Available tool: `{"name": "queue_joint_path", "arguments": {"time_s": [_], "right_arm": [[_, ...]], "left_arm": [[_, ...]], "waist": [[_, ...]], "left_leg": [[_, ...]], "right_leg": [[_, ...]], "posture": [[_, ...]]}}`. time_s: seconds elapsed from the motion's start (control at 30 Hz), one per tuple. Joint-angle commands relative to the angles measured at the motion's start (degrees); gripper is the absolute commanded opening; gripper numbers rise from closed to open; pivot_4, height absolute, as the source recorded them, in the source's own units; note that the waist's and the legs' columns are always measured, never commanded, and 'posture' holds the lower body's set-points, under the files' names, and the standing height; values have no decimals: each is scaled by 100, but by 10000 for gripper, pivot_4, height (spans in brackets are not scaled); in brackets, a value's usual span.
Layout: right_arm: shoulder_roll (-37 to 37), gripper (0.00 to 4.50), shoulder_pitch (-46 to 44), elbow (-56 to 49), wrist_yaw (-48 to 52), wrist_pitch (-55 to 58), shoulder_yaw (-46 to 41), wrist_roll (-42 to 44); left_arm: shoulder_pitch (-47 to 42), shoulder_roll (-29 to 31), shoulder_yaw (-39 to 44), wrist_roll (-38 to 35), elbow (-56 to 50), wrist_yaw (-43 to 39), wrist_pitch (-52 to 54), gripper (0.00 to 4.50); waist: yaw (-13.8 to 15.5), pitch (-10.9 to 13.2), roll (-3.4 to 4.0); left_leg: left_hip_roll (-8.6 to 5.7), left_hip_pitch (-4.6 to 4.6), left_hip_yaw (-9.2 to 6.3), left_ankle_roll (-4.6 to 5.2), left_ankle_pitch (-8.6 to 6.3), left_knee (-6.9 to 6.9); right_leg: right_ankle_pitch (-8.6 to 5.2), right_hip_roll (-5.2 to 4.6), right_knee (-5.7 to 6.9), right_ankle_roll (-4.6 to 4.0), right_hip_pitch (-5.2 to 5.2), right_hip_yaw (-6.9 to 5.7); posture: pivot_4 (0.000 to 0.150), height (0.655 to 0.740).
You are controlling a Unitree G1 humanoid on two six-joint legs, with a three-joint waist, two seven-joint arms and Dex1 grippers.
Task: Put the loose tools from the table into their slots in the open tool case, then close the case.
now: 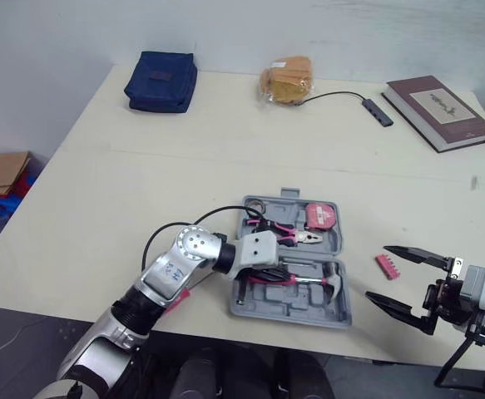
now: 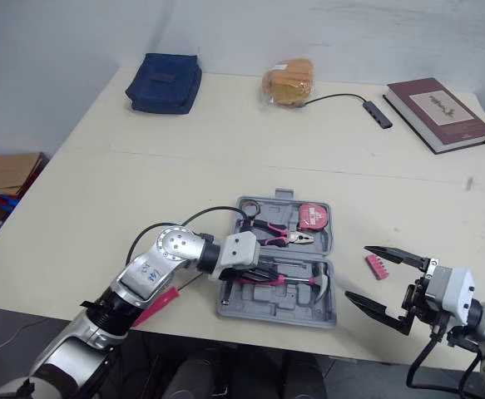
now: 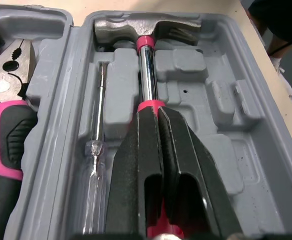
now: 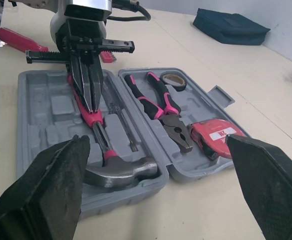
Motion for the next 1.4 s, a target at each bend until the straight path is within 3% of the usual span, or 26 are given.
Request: {"name": "queue_joint_path", "arguments": {"time_s": [0.03, 0.27, 0.5, 0.6, 0.77, 1.0, 1.13, 1.27, 1.4], "right_arm": [[22, 45000, 44, -81, -27, -85, -11, 28], [13, 45000, 107, -125, -72, -78, -41, 35], [17, 45000, 277, -154, -114, -123, -161, 55], [18, 45000, 268, -141, -148, -135, -155, 44], [38, 45000, 292, -150, -219, -175, -149, 29], [-62, 45000, 354, -26, -167, -234, -292, 75], [-155, 45000, 365, 94, -79, -240, -437, 104], [-243, 45000, 366, 250, 21, -261, -602, 111], [-326, 45000, 356, 479, 106, -348, -824, 104]], "left_arm": [[59, 22, -430, 391, 294, -25, 236, 524], [-27, 13, -705, 595, 455, 116, 878, 524], [1, 385, -1251, 902, 651, -45, 1397, 524], [-26, 406, -1288, 912, 760, -24, 1409, 524], [-27, 146, -699, 485, 671, 103, 938, 524], [11, -44, 158, -190, 453, -215, -321, 524], [-77, 156, 966, -1150, 27, -1008, -773, 524], [-81, 359, 1640, -1261, 346, -1146, -1804, 524], [188, 814, 2252, -1458, 468, -1269, -1970, 524]], "waist": [[0, -5, 2], [5, -27, 11], [-15, -157, 5], [-35, -183, 14], [-28, -198, 39], [-19, -195, 58], [-19, -164, 61], [-16, -159, 59], [-31, -156, 59]], "left_leg": [[0, 0, 0, 1, -1, 0], [1, 22, -17, 6, -9, 0], [9, 37, -34, 2, -22, -5], [28, 84, -27, -9, -42, -17], [66, 123, -32, -20, -106, -17], [61, 88, -23, -31, -63, -15], [57, 35, -12, -24, -57, -1], [50, 15, -9, -26, -44, -1], [49, 15, -6, -24, -43, -3]], "right_leg": [[0, 0, -1, 0, 2, 0], [0, -2, -20, 1, 40, -16], [0, 3, -49, 1, 73, -34], [-4, 16, -64, -6, 113, -31], [-16, 14, -83, -30, 176, -21], [-18, 37, -66, -34, 110, -22], [-15, 36, -48, -30, 52, -33], [-14, 35, -38, -30, 28, -34], [-14, 35, -38, -29, 26, -33]], "posture": [[1500, 7400], [1500, 7400], [1500, 7400], [1500, 7400], [1500, 7400], [1500, 7400], [1500, 7400], [1500, 7400], [1500, 7400]]}}
